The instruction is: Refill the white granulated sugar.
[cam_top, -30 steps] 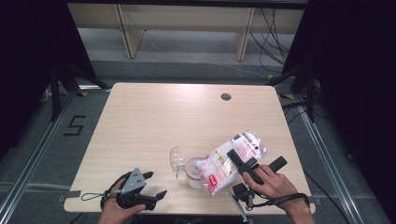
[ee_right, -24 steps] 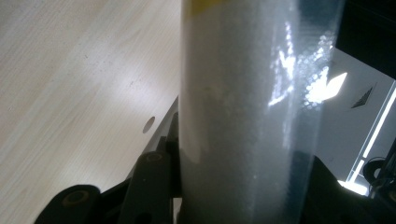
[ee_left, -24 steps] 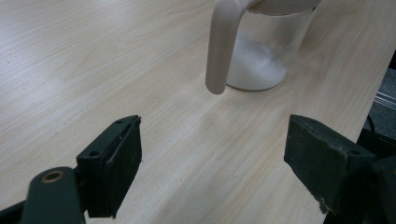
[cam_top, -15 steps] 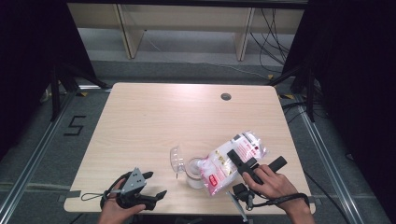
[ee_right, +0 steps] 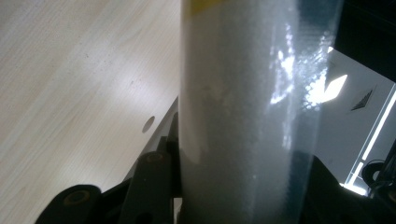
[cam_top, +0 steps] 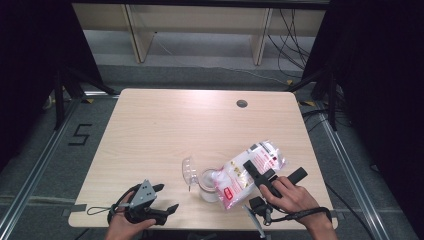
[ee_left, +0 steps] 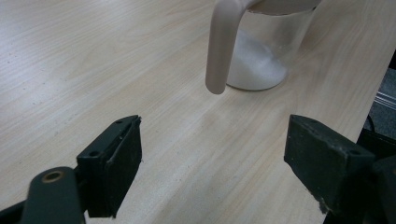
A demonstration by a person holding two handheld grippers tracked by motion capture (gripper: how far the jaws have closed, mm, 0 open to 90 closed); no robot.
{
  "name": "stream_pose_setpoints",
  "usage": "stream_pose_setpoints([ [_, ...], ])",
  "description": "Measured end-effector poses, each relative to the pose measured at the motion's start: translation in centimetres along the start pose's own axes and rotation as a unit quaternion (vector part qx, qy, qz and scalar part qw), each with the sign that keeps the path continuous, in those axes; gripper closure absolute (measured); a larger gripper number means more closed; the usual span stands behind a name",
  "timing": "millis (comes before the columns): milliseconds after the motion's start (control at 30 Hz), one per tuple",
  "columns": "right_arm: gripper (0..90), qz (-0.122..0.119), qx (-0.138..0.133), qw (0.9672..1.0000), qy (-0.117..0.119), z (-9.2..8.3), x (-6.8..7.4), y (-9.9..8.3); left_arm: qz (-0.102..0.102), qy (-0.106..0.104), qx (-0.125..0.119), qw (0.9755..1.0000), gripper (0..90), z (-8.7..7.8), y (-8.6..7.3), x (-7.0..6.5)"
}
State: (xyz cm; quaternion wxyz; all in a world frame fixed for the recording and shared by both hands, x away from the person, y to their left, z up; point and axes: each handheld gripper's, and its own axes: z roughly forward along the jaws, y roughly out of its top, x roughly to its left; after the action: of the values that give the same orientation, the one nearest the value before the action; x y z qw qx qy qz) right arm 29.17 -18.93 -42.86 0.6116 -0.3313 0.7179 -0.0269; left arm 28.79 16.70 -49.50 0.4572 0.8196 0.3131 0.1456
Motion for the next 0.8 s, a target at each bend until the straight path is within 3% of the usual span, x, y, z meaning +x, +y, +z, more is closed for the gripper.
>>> stream_pose_setpoints([
  [67, 66.8, -0.001, 0.001, 1.0000, 0.002, 0.02, -0.03, -0.05, 0.004, 0.001, -0.001, 1.0000, 18.8, -0.01, 0.02, 0.03],
  [100, 66.9, -0.001, 0.001, 1.0000, 0.001, 0.02, -0.02, -0.07, 0.015, 0.002, -0.003, 0.9999, 18.8, -0.01, 0.05, 0.15],
  [167, 66.9, 0.003, 0.001, 1.0000, 0.000, 0.00, 0.03, -0.09, 0.002, 0.003, -0.003, 1.0000, 18.8, 0.00, -0.01, 0.01],
  [233, 67.0, 0.001, 0.002, 1.0000, 0.000, -0.02, -0.01, -0.10, 0.015, 0.002, -0.002, 0.9999, 18.8, -0.02, 0.05, 0.15],
  [267, 67.0, 0.001, 0.001, 1.0000, 0.000, -0.02, 0.01, -0.08, 0.000, 0.002, -0.003, 1.0000, 18.8, 0.02, -0.01, -0.01],
  [300, 67.1, 0.001, 0.001, 1.0000, 0.000, -0.02, -0.02, -0.06, 0.000, 0.001, -0.001, 1.0000, 18.8, 0.01, -0.01, -0.01],
  [367, 67.1, 0.000, 0.000, 1.0000, -0.001, -0.02, -0.02, -0.04, 0.016, 0.002, -0.002, 0.9999, 18.8, -0.02, 0.06, 0.15],
  [800, 67.9, 0.003, 0.001, 1.0000, -0.002, -0.13, -0.05, -0.18, 0.009, 0.000, 0.000, 1.0000, 18.9, -0.03, 0.04, 0.09],
])
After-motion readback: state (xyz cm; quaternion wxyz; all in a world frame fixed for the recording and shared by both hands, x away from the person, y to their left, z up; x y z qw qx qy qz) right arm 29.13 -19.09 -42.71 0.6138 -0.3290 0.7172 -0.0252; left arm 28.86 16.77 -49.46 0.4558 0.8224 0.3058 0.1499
